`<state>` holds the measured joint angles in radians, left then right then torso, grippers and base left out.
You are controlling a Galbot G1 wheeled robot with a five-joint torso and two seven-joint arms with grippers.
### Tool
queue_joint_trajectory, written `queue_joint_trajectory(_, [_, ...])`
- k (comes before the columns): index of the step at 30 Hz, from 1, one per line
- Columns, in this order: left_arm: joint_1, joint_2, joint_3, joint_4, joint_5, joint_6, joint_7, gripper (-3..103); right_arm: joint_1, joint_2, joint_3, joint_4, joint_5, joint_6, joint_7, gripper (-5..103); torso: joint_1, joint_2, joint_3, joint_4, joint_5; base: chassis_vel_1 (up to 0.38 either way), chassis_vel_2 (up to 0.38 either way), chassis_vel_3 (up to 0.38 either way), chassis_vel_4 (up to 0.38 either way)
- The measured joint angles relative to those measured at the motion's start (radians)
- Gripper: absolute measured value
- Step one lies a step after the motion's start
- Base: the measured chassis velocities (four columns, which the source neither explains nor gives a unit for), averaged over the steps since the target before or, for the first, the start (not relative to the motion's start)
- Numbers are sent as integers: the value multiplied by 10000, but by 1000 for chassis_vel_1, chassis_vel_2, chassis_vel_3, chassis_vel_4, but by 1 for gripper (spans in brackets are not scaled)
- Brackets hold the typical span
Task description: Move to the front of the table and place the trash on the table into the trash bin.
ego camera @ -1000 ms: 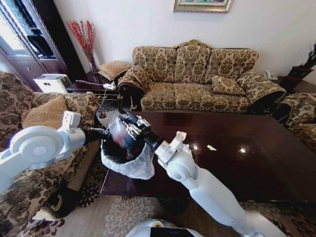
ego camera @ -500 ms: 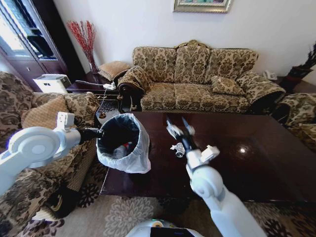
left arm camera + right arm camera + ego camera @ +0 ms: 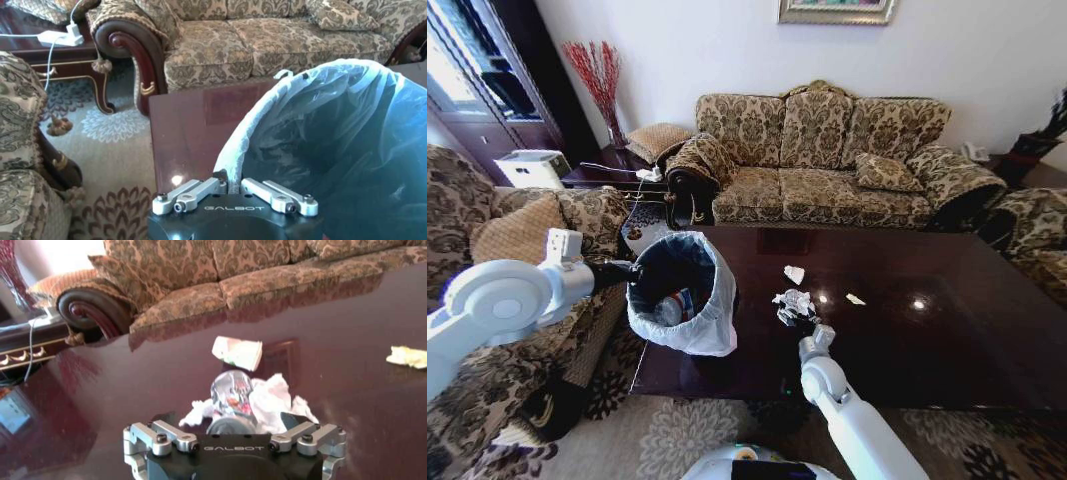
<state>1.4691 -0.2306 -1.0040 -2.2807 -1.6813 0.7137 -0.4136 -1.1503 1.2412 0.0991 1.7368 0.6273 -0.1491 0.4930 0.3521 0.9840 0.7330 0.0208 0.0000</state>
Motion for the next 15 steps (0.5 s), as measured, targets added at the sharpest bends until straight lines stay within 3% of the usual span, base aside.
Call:
queue_joint_trajectory(10, [-6, 31, 84, 1, 42, -20, 75, 0, 356, 247, -129, -773, 7, 82, -360, 101, 0, 0, 0, -2, 1, 0, 0, 0, 0])
queue_joint_trajectory(15, [-5, 31, 78, 8, 37, -20, 142, 0, 549, 317, -183, -1036, 30, 83, -448, 80, 0, 0, 0, 0, 0, 0, 0, 0, 0])
